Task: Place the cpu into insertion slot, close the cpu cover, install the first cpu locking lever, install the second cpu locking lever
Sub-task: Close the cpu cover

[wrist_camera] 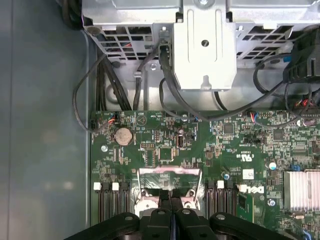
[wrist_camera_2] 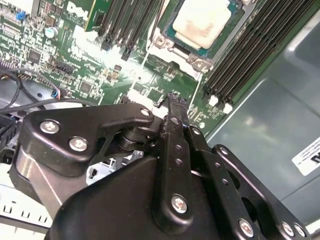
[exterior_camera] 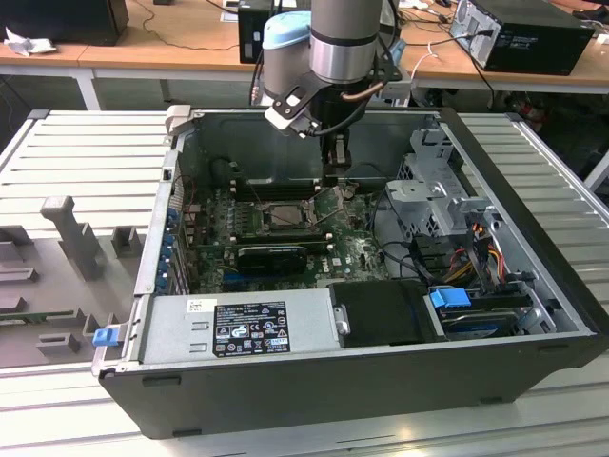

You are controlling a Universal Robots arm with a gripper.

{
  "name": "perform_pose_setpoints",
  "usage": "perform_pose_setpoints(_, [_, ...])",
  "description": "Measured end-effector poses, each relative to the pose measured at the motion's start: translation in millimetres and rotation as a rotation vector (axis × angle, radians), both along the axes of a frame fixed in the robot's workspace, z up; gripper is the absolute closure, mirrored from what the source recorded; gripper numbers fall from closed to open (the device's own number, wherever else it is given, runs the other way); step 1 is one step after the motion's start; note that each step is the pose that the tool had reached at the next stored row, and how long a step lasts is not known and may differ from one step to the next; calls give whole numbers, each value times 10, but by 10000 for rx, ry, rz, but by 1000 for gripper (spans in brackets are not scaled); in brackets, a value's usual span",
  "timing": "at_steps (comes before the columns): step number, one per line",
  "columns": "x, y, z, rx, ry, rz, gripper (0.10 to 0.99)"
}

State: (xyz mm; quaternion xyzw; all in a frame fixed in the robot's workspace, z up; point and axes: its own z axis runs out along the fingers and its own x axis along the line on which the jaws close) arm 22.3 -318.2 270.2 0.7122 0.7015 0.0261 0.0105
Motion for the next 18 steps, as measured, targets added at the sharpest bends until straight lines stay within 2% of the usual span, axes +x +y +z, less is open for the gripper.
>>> perform_pose_setpoints(11, [209, 0, -2, -1, 2, 1, 980])
perform_pose_setpoints(18, [286, 0, -6, -1, 2, 1, 980])
